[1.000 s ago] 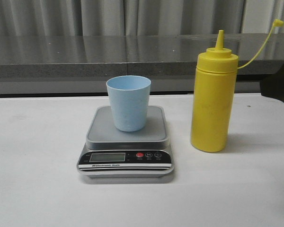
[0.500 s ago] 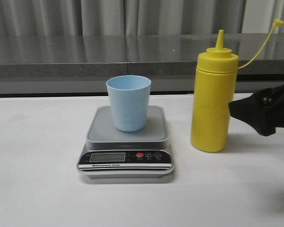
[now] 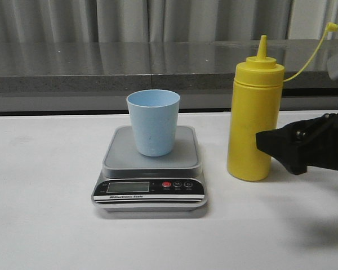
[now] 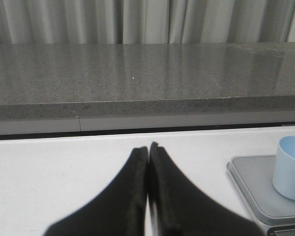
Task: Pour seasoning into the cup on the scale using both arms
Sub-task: 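Move the right gripper to the yellow bottle and grasp its body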
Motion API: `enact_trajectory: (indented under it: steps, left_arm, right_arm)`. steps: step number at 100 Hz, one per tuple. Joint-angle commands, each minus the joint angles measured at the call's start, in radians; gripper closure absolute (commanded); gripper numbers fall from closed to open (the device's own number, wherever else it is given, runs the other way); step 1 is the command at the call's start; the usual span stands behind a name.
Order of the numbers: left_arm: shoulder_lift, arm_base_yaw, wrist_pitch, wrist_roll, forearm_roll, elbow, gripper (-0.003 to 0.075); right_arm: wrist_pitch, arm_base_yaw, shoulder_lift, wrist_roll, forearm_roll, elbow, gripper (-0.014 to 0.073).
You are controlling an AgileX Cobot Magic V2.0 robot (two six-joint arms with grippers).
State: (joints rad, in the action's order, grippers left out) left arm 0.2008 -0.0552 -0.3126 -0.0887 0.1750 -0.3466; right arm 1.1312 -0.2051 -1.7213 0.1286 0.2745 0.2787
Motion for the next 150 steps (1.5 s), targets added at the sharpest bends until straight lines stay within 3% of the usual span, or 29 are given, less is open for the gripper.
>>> enact_trajectory:
  steps: [1,84,150]
  left_arm:
    - [0.007,0.003,0.081,0.006,0.013,-0.024,0.0738]
    - [0.007,0.003,0.081,0.006,0.013,-0.024,0.0738]
    - [0.007,0.003,0.081,0.006,0.013,-0.024,0.0738]
  right_arm:
    - [0.148,-0.001,0.015,0.001,0.014,0.031,-0.0042]
    - [0.072,-0.001,-0.015,0.019,0.059,0.192,-0.0042]
    - [0.05,-0.001,-0.016,0.019,0.076,0.205,-0.0042]
